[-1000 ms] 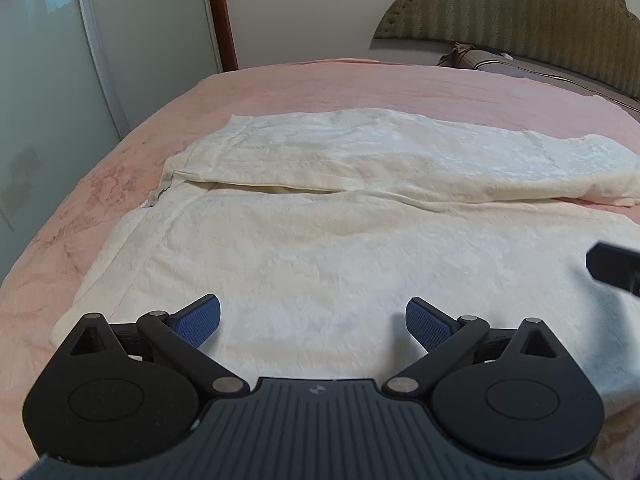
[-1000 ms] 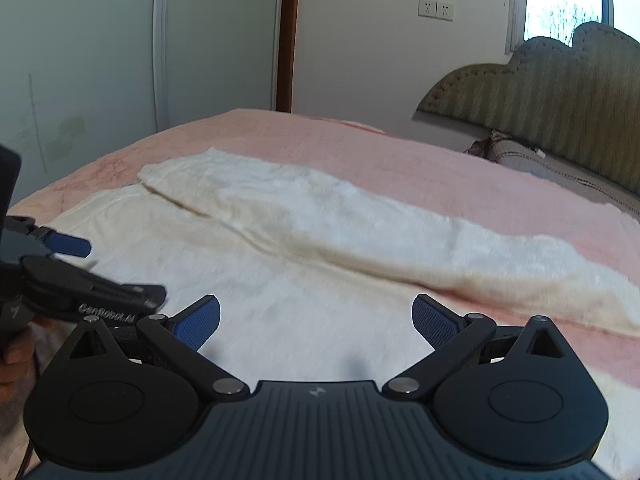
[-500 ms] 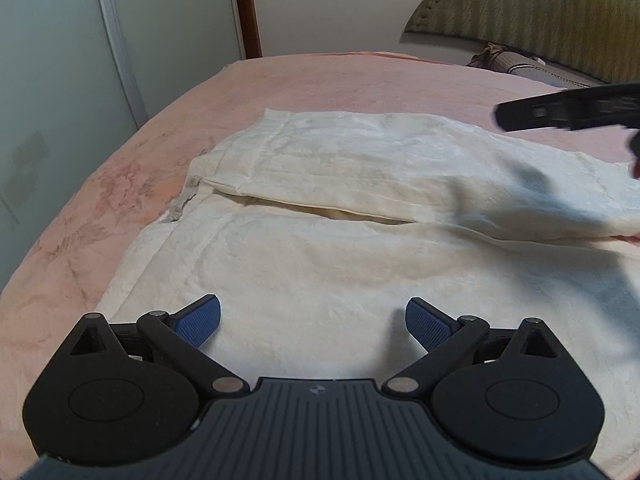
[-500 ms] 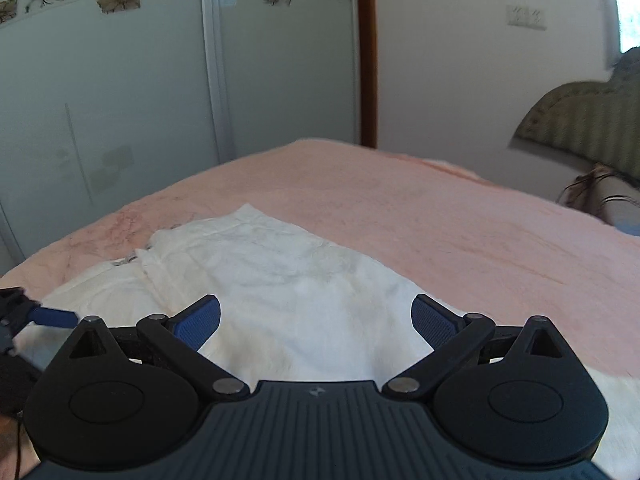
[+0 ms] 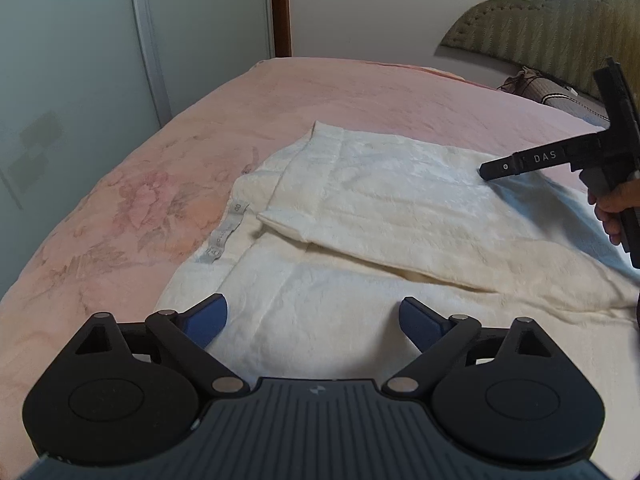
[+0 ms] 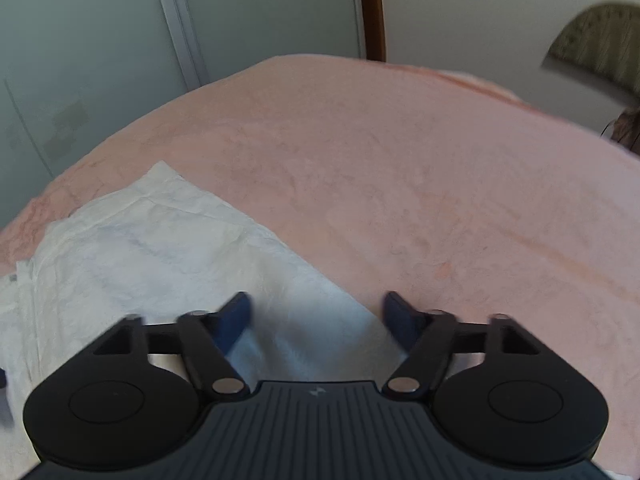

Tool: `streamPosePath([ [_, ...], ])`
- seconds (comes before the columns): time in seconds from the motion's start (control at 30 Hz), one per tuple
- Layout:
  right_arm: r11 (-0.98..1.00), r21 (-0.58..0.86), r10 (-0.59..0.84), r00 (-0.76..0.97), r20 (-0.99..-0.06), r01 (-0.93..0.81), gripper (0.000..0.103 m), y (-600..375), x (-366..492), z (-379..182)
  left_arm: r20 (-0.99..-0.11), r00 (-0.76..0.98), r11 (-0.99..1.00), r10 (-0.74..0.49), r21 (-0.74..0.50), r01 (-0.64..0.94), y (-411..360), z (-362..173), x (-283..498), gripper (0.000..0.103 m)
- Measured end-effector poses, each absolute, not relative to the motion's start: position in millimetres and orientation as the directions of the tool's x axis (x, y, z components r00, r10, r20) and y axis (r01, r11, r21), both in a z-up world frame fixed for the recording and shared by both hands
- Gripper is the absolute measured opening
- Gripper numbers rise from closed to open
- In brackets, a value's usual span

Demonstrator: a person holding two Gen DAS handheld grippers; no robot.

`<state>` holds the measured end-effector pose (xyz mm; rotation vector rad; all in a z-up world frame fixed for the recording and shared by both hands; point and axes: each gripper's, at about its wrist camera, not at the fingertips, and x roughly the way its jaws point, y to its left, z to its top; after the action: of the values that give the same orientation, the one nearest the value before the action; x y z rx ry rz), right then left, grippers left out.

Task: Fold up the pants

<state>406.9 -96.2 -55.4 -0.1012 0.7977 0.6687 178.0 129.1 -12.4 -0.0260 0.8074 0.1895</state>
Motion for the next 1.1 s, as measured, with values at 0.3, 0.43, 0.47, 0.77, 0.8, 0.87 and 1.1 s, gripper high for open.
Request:
streamPosePath([
  [0.3, 0.721, -0.022, 0.531, 0.573, -0.623, -0.692, 0.019, -84.2, 369.2, -42.7, -0.728, 0.673, 0.981, 0.129, -0.004, -0.192, 132.9, -7.7, 199.5, 0.095],
  [0.43, 0.649, -0.289, 0.483, 0.675, -0.558, -0.704, 0.018, -60.9, 314.2, -30.0, -0.722, 0.690, 0.977, 0.060, -0.101, -0.190, 141.7, 0.6, 208.3, 0.095],
  [0.47, 0.617, -0.358, 0.477, 0.695, -0.539, -0.701, 0.017, -55.8, 296.4, -28.0, -0.715, 0.698, 0.971, 0.034, -0.141, -0.192, 145.4, 3.4, 210.9, 0.095],
  [0.77, 0.364, -0.665, 0.475, 0.744, -0.470, -0.652, 0.017, -39.2, 180.7, -44.5, -0.610, 0.746, 0.783, -0.267, -0.589, -0.202, 187.4, 16.6, 259.2, 0.100],
  [0.8, 0.358, -0.668, 0.478, 0.742, -0.470, -0.653, 0.017, -39.9, 176.8, -46.5, -0.604, 0.751, 0.778, -0.269, -0.596, -0.201, 188.7, 17.3, 266.2, 0.101],
  [0.87, 0.358, -0.653, 0.483, 0.731, -0.482, -0.667, 0.015, -43.6, 173.0, -49.0, -0.638, 0.736, 0.788, -0.226, -0.564, -0.247, 190.0, 15.1, 281.7, 0.099],
  [1.1, 0.366, -0.639, 0.490, 0.724, -0.485, -0.676, 0.015, -45.0, 168.9, -51.8, -0.662, 0.701, 0.703, -0.265, -0.631, -0.330, 201.2, -5.0, 316.1, 0.047],
])
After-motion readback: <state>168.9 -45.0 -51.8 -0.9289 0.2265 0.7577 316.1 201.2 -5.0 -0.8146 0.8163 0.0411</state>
